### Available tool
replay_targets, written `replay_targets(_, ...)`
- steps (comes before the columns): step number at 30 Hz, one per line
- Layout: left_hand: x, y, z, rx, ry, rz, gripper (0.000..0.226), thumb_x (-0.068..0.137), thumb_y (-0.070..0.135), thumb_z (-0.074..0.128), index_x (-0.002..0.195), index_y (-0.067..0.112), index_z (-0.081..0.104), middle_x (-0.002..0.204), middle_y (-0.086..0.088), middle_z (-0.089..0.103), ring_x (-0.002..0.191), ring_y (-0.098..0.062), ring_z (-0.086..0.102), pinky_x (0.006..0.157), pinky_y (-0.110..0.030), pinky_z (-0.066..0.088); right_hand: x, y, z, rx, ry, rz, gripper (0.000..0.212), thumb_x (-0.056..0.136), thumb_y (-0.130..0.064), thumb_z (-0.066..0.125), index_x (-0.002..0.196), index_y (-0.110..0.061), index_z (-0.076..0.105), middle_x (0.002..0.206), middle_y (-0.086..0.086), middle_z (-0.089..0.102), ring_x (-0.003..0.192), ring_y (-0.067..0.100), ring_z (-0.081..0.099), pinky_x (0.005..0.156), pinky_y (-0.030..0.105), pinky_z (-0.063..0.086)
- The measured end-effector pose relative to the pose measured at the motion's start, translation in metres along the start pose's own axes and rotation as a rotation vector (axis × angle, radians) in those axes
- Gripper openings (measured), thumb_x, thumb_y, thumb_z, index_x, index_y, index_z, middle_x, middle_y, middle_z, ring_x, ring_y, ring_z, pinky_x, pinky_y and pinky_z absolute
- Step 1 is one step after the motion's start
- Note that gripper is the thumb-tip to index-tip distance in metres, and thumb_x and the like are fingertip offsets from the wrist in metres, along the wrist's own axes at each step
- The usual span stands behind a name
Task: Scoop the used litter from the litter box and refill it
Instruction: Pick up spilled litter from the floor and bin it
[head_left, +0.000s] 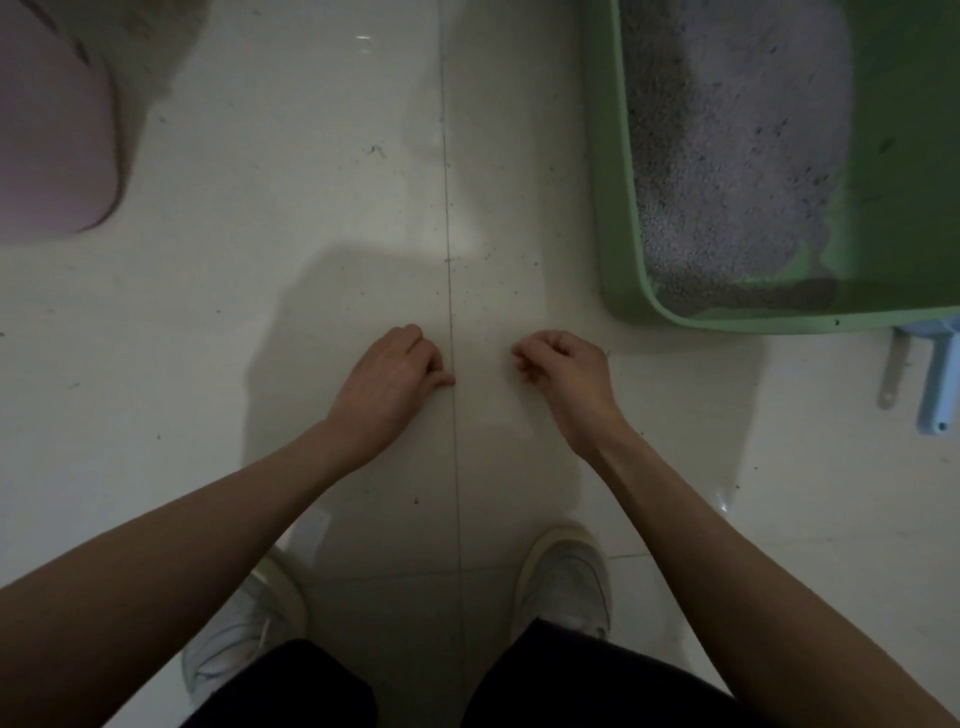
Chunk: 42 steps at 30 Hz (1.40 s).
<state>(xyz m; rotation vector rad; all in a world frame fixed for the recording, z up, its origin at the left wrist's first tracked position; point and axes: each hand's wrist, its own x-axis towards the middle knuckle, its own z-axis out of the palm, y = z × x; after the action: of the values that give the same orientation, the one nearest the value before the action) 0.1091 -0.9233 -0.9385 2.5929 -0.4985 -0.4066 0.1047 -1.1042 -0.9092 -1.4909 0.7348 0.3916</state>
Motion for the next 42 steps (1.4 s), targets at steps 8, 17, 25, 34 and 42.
replay_targets(8,0.006,0.002,0.0,0.016,-0.019,0.035,0.023,0.081,0.02,0.06,0.071,0.001,0.057,0.073,-0.016,0.054,0.068,-0.033,0.054,0.064,-0.034,0.043,0.027,-0.015,0.001,-0.144,0.104,-0.079,0.02,0.088,-0.003,0.05,0.073,-0.012,0.059,0.068,0.0,0.057,0.063,0.012,0.052,0.06,0.021,0.044)
replay_targets(17,0.032,0.007,-0.029,-0.975,0.082,-0.594,0.011,0.082,0.0,0.064,0.075,0.008,0.061,0.066,-0.007,0.061,0.054,-0.007,0.058,0.066,-0.022,0.052,0.057,-0.023,0.013,-0.849,0.096,-0.35,0.016,0.087,-0.015,0.059,0.095,-0.003,0.066,0.088,0.009,0.063,0.082,0.017,0.053,0.076,0.025,0.04)
replay_targets(25,0.046,0.026,-0.012,-0.379,-0.063,-0.29,0.014,0.081,0.015,0.067,0.093,0.007,0.069,0.088,-0.003,0.063,0.079,-0.013,0.054,0.071,-0.014,0.034,0.031,-0.022,0.008,-0.299,0.058,-0.174,0.011,0.088,-0.009,0.058,0.078,-0.009,0.061,0.066,-0.003,0.054,0.063,0.008,0.05,0.06,0.015,0.041)
replay_targets(34,0.057,0.034,-0.008,-0.141,-0.119,-0.149,0.015,0.089,0.015,0.056,0.095,0.005,0.066,0.1,-0.014,0.059,0.094,-0.029,0.056,0.081,-0.032,0.039,0.038,-0.034,0.005,0.174,0.045,0.005,0.026,0.09,0.007,0.04,0.072,-0.009,0.051,0.067,0.006,0.051,0.057,0.011,0.046,0.052,0.017,0.039)
replay_targets(42,0.055,0.036,-0.006,-0.085,-0.149,-0.101,0.015,0.092,0.012,0.05,0.099,0.002,0.058,0.103,-0.017,0.057,0.095,-0.033,0.054,0.08,-0.038,0.042,0.07,-0.036,0.016,-0.664,0.299,-0.245,0.02,0.086,-0.011,0.056,0.102,-0.001,0.063,0.101,0.012,0.066,0.096,0.024,0.06,0.084,0.03,0.046)
